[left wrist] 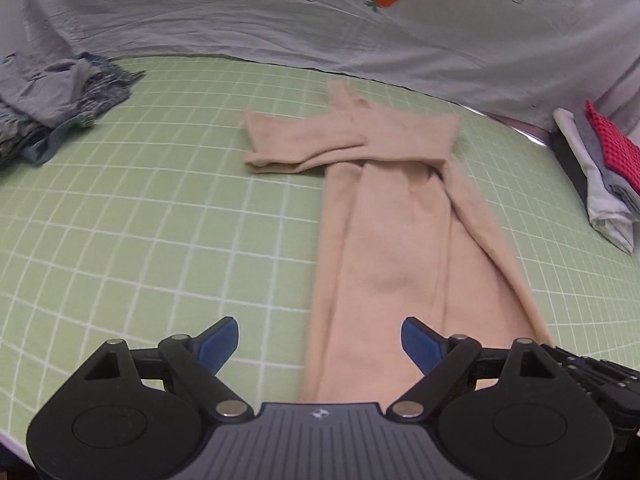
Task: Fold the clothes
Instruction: 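Fold the sleeve across the strip with the right gripper and release it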
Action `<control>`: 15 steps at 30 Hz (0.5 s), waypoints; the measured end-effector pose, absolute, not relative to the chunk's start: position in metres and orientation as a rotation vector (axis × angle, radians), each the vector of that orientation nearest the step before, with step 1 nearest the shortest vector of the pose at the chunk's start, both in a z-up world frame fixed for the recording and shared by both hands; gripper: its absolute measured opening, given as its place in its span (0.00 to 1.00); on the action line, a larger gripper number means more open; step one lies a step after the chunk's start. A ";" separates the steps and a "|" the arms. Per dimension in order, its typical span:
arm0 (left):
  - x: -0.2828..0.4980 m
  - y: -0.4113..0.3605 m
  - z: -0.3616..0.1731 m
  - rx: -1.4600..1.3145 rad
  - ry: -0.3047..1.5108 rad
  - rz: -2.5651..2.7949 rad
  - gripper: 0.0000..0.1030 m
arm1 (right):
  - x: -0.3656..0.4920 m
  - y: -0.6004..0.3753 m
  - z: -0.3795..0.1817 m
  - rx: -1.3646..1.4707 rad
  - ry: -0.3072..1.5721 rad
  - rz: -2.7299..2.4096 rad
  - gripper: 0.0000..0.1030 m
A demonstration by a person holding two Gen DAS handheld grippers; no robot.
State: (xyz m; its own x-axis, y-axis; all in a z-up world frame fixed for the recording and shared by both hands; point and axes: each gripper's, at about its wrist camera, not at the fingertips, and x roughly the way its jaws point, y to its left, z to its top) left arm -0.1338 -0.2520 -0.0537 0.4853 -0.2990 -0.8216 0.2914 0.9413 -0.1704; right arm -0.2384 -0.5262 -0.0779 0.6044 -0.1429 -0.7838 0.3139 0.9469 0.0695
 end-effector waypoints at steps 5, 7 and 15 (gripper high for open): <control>-0.135 -0.224 -0.046 -0.042 0.970 -0.317 0.86 | -0.231 -0.499 -0.051 0.265 0.827 -0.160 0.05; -0.137 -0.217 -0.045 -0.040 0.968 -0.305 0.86 | -0.223 -0.483 -0.049 0.285 0.822 -0.098 0.05; -0.140 -0.201 -0.053 -0.027 1.014 -0.279 0.86 | -0.188 -0.460 -0.102 0.451 0.955 -0.054 0.11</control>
